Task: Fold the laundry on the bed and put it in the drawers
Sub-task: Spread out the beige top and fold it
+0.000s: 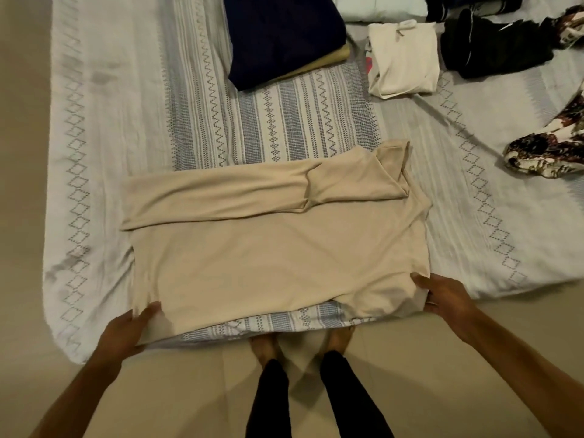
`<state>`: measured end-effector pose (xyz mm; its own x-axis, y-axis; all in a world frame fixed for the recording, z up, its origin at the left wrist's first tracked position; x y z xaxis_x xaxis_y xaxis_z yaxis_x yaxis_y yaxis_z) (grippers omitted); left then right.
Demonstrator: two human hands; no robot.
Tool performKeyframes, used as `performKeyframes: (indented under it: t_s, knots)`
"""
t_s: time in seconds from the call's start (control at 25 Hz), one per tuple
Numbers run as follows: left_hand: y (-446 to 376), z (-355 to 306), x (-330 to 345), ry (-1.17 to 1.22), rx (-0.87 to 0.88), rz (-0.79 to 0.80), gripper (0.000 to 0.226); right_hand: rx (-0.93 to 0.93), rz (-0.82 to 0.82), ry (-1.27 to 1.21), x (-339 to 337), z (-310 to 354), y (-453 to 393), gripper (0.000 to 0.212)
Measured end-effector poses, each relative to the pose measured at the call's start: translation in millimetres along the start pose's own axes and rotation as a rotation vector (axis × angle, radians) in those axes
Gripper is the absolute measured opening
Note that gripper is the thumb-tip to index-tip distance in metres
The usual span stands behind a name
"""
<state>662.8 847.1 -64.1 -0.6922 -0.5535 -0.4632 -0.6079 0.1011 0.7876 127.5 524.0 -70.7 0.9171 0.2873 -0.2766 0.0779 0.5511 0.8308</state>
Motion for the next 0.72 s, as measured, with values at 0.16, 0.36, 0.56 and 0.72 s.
performKeyframes:
  t_s: [0.16,0.36,0.56,0.72]
  knots:
    - [7,-22,-18,0.389,0.011,0.116,0.037,-0.045,-0.074,-0.082,-5,27,8,0.031]
    - [-36,-99,3,0.868,-0.095,0.126,0.010,-0.121,-0.082,-0.240,16,106,-27,0.033]
    - [-98,-108,21,0.739,0.047,0.060,0.024,-0.121,-0.149,-0.150,44,128,-80,0.025]
    - [-106,-99,4,-0.190,0.682,-0.346,0.049,-0.304,-0.389,0.206,49,114,-92,0.045]
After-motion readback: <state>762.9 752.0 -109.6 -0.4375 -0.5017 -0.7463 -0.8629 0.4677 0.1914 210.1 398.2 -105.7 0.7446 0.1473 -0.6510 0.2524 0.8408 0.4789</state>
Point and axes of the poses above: each hand's wrist, its own y-axis away from the middle knuckle, its own x-axis out of the palm, z = x × y, the point moved 2 cm from there along -y, towards the middle knuckle, and after that the axes turned 6 degrees about y, right-handed, at the moved point
